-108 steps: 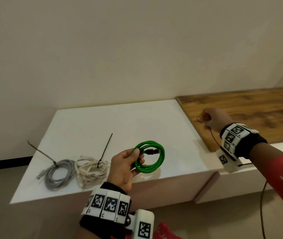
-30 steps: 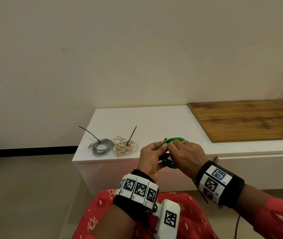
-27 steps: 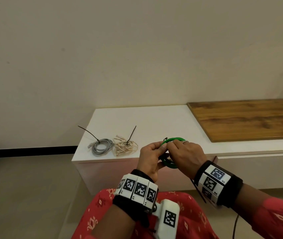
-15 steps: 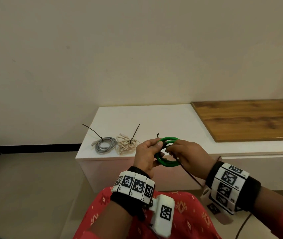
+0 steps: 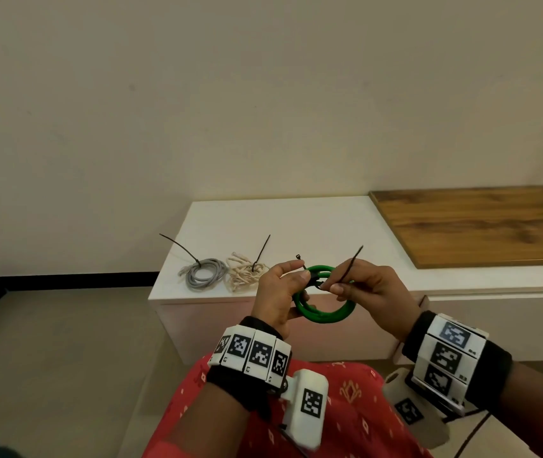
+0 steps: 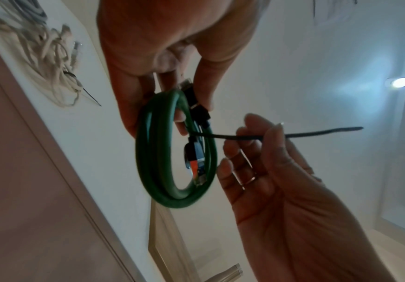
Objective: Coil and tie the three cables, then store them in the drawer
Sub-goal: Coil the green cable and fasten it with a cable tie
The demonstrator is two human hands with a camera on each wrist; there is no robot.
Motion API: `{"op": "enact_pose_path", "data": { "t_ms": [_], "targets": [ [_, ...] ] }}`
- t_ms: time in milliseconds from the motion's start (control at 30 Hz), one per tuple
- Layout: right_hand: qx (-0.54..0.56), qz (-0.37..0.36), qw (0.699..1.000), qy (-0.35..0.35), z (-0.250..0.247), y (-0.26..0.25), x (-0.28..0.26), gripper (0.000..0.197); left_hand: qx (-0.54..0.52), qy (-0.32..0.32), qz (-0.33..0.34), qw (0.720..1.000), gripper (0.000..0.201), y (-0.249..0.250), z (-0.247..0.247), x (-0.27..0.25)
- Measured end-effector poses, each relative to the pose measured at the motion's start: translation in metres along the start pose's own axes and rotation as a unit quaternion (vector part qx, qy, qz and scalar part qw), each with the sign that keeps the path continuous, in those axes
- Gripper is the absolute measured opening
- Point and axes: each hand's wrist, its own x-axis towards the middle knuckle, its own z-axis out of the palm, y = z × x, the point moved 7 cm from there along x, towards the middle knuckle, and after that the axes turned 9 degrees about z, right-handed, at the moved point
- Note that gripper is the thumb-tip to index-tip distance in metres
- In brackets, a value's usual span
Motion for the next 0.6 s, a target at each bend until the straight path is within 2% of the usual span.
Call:
{"op": "enact_pose_path", "data": {
  "t_ms": [33, 100, 233, 400, 600],
  "targets": [
    [0.034, 0.020, 0.999, -0.001, 0.001, 0.001, 0.000, 0.007, 0.001, 0.001, 0.001, 1.000, 0.015, 0.000, 0.000, -0.001],
    [0.083, 0.060, 0.995, 0.014, 0.001, 0.005, 0.001, 0.014, 0.005, 0.002, 0.005, 1.000, 0.014, 0.000, 0.001, -0.002],
    [0.133, 0.123, 0.983, 0.034, -0.003, 0.012, 0.001, 0.012, 0.017, -0.002, 0.025, 1.000, 0.014, 0.001, 0.007, -0.005],
    [0.142, 0.177, 0.972, 0.051, -0.009, 0.016, 0.002, 0.006, 0.022, -0.018, 0.043, 0.999, 0.017, 0.003, 0.012, -0.006],
    [0.112, 0.227, 0.966, 0.045, -0.006, 0.019, 0.001, 0.020, 0.046, -0.029, 0.076, 0.996, 0.021, 0.005, 0.014, -0.009]
  ]
}}
